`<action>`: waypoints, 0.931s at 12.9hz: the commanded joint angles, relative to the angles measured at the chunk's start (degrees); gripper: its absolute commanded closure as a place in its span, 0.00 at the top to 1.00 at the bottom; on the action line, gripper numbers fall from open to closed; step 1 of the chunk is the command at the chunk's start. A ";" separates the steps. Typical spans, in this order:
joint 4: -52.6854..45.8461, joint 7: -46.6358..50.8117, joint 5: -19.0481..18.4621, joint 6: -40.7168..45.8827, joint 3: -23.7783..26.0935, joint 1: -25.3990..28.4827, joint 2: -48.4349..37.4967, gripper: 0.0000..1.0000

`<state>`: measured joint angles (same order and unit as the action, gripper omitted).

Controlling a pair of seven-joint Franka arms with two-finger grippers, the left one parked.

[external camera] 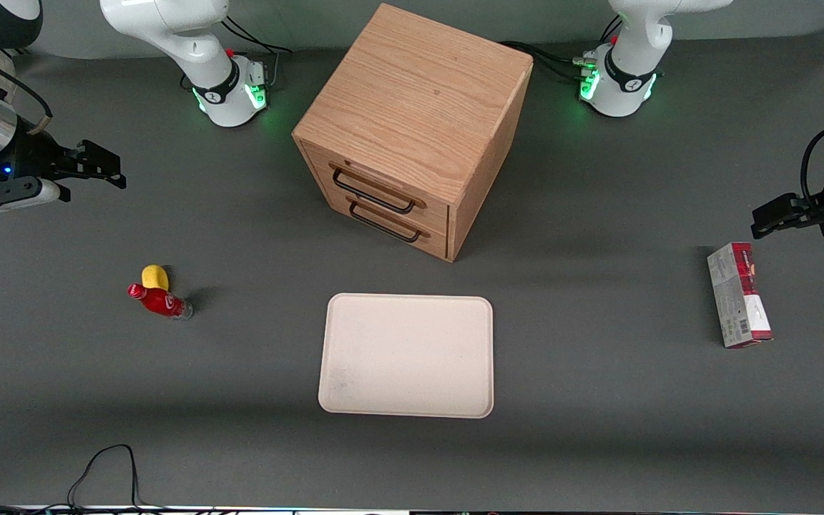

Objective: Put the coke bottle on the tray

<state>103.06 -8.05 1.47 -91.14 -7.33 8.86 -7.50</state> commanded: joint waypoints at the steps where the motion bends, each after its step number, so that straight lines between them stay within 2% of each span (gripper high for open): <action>1: -2.59 -0.21 -0.94 2.08 -1.20 0.99 1.43 1.00; 9: -6.64 0.40 0.11 4.39 -1.46 0.81 2.40 1.00; 12: -7.60 0.40 -0.59 4.48 -1.37 0.99 3.10 1.00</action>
<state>98.07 -8.05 1.35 -87.81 -8.38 9.32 -5.80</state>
